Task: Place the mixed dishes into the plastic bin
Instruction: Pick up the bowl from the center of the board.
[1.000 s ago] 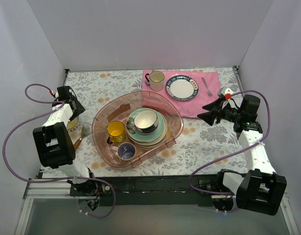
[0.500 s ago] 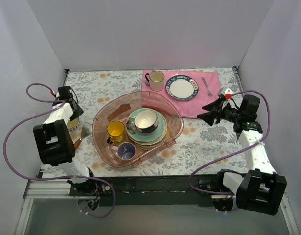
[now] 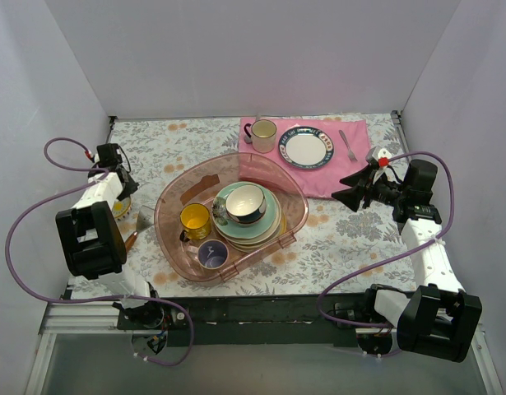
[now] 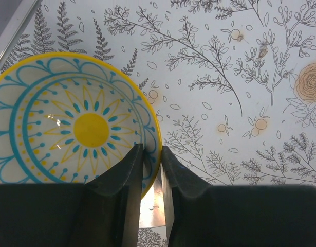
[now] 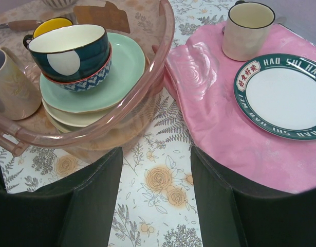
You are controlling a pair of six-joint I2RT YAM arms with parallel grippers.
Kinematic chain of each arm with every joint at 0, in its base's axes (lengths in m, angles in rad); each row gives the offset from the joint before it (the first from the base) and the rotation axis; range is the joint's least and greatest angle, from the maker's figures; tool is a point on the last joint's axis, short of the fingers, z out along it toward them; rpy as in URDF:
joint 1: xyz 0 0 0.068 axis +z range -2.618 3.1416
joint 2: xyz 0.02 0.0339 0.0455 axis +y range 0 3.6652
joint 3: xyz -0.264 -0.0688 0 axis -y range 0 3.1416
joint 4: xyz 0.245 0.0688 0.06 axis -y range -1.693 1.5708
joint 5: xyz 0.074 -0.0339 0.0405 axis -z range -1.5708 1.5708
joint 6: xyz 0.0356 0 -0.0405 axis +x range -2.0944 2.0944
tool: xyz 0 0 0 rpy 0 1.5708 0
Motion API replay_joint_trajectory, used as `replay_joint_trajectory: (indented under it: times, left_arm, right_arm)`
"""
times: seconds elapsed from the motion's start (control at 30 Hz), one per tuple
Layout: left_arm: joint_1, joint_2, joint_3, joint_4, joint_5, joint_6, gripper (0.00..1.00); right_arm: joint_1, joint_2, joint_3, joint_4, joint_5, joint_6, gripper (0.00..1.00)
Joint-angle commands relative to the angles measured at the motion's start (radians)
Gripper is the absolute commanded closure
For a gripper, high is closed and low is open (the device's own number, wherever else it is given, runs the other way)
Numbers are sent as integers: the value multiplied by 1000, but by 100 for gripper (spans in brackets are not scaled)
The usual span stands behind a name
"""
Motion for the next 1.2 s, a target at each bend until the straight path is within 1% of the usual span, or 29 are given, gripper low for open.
replay_joint_trajectory:
  times: [0.0,0.13,0.23,0.37,0.9,1.03,1.17]
  left_arm:
    - [6,-27,26,-11,-19,6,84]
    - [6,-53,23,-12,-18,9,90]
    - [6,-74,23,-15,-16,10,92]
    - [6,-106,22,-20,-15,12,100]
    - [6,-252,65,-69,-18,15,100]
    - [6,-275,82,-83,-4,17,100]
    - [6,-304,107,-93,51,21,100]
  right_arm:
    - [-5,-7,38,8,-16,-13,37]
    - [-5,-7,38,6,-16,-13,37]
    - [-5,-7,38,6,-14,-13,37]
    - [-5,-7,38,6,-13,-13,37]
    - [-6,-7,37,6,-11,-14,37]
    - [-6,-7,37,8,-10,-14,37]
    - [-6,-6,37,6,-10,-14,37]
